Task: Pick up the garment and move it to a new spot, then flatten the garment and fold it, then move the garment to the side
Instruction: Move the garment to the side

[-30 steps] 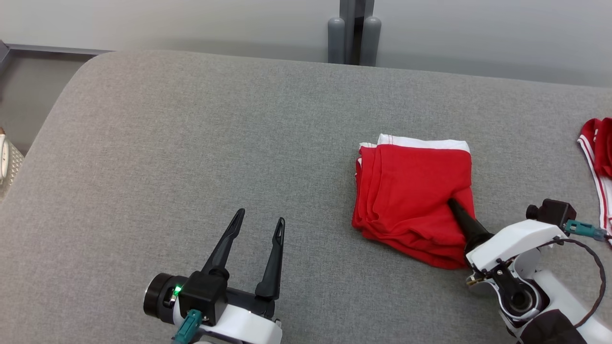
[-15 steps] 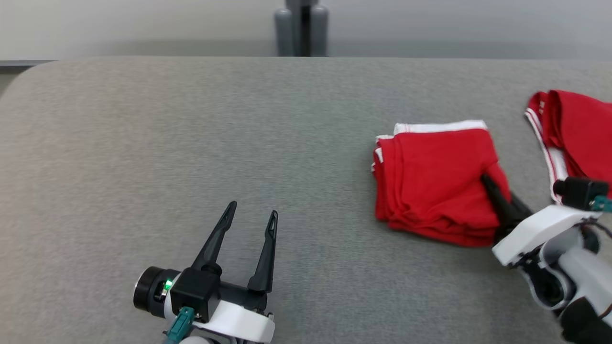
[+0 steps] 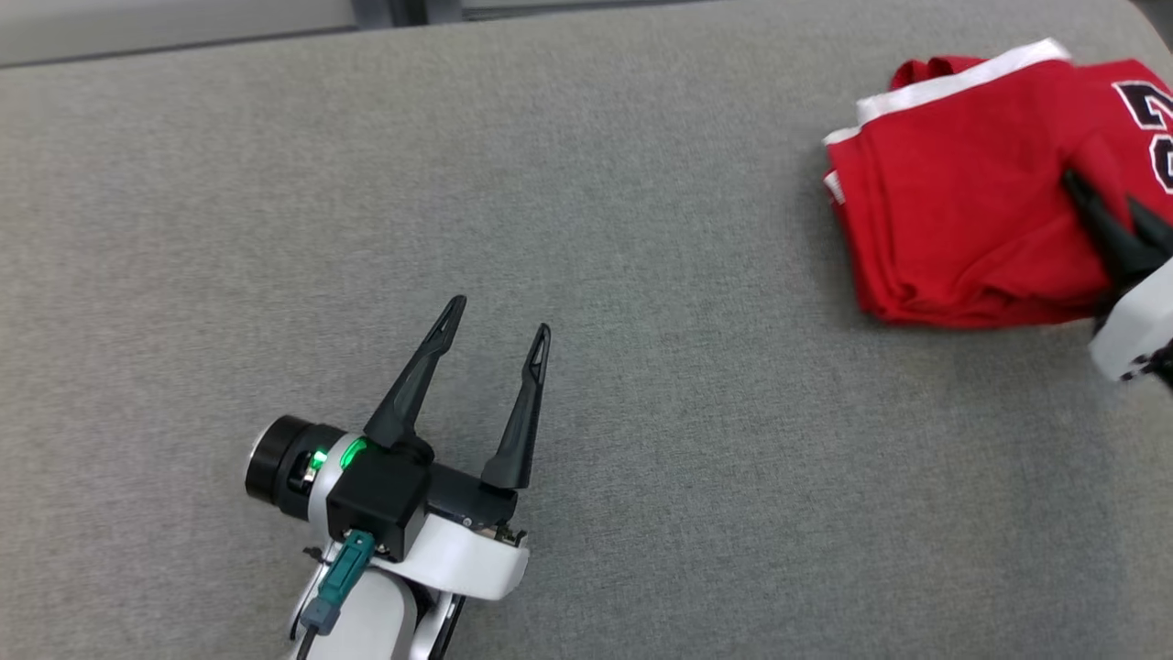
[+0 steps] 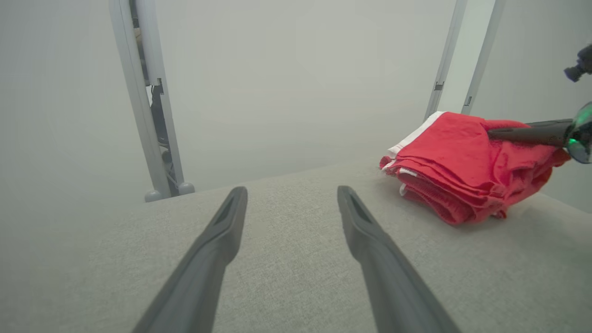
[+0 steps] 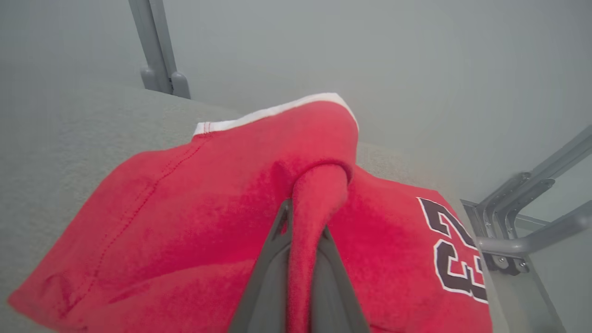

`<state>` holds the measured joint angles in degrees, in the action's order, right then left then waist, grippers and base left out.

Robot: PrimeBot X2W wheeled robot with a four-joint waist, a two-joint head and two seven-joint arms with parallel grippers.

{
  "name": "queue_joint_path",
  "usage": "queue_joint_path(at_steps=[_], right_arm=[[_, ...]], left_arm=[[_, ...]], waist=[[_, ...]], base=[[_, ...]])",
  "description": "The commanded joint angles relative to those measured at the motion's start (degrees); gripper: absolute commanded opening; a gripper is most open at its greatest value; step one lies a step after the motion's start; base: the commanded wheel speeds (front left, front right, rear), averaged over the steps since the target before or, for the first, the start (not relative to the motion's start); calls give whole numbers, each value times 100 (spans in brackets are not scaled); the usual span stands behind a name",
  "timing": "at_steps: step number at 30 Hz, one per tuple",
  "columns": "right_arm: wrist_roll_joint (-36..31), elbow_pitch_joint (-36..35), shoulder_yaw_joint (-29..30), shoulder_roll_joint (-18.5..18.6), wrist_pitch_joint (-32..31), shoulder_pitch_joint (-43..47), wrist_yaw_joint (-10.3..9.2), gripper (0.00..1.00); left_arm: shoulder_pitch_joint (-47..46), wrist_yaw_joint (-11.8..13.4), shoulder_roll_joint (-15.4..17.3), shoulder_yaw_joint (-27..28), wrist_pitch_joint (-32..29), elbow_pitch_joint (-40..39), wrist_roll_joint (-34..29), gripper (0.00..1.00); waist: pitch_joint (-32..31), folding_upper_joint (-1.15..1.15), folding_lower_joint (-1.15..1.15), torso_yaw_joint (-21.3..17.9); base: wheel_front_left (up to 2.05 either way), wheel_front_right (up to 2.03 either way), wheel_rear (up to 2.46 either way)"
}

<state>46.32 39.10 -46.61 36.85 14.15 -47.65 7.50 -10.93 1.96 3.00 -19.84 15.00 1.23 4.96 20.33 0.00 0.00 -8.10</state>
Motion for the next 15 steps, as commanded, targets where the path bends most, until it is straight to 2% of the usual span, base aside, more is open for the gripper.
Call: queue_joint_path(at_steps=[1, 9, 15], right_arm=[[-98, 62, -18, 95, 26, -122, -1, 0], [-1100, 520, -59, 425, 87, -891, -1, 0], [-1850, 978, 91, 240, 104, -1206, -1, 0]], left_arm=[[-121, -49, 44, -5, 22, -28, -59, 100], [-414, -134, 105, -44, 22, -105, -193, 100], [-530, -202, 109, -105, 22, -31, -194, 100]], waist=[[194, 0, 0, -153], [573, 0, 0, -362], [718, 0, 0, -437]], base=[[0, 0, 0], [0, 0, 0], [0, 0, 0]])
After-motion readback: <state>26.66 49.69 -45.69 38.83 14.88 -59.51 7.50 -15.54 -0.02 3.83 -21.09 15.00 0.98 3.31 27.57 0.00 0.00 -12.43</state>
